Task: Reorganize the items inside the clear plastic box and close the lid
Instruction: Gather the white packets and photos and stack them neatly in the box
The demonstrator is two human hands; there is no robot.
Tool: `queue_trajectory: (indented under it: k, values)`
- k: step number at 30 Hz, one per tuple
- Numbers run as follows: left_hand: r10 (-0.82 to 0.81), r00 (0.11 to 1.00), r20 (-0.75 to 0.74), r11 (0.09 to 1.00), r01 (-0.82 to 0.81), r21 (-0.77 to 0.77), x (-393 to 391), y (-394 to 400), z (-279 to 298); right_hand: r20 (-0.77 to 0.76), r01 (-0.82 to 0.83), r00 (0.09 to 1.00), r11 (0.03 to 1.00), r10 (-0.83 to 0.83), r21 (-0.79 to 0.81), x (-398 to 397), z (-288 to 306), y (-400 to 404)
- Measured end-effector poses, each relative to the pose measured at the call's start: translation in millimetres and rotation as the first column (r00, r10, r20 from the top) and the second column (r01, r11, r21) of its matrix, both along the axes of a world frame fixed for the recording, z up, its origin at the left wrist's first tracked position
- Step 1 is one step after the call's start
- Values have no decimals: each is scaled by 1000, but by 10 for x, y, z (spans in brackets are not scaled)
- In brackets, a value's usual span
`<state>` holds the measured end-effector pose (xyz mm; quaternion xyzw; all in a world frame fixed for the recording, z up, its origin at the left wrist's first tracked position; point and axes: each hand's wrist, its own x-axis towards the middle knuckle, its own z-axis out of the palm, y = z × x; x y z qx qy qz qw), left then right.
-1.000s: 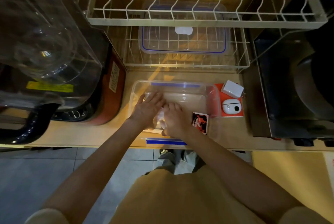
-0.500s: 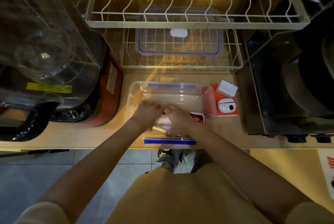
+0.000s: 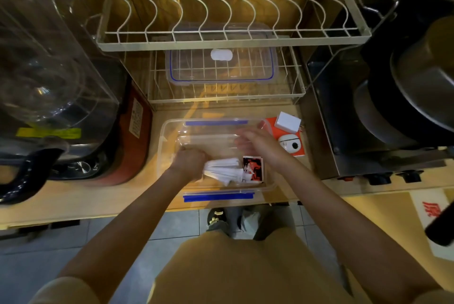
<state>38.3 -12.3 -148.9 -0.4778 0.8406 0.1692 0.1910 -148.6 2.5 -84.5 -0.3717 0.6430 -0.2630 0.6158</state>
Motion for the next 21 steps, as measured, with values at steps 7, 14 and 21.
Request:
queue_trajectory:
  k: [7,14,21]
  values:
    - [477,774,-417,868,-338,365,62,-10,212,282,306,892,931,-353,198,-94,-133,120]
    - [626,361,-691,780,-276,562,-153,176,196,126,-79,988,993,89,-82,379,10,243]
    - [585,294,-756,803,-339,490,-123,219,171,-55,-8,998,936,-12,-353,680,-198,298]
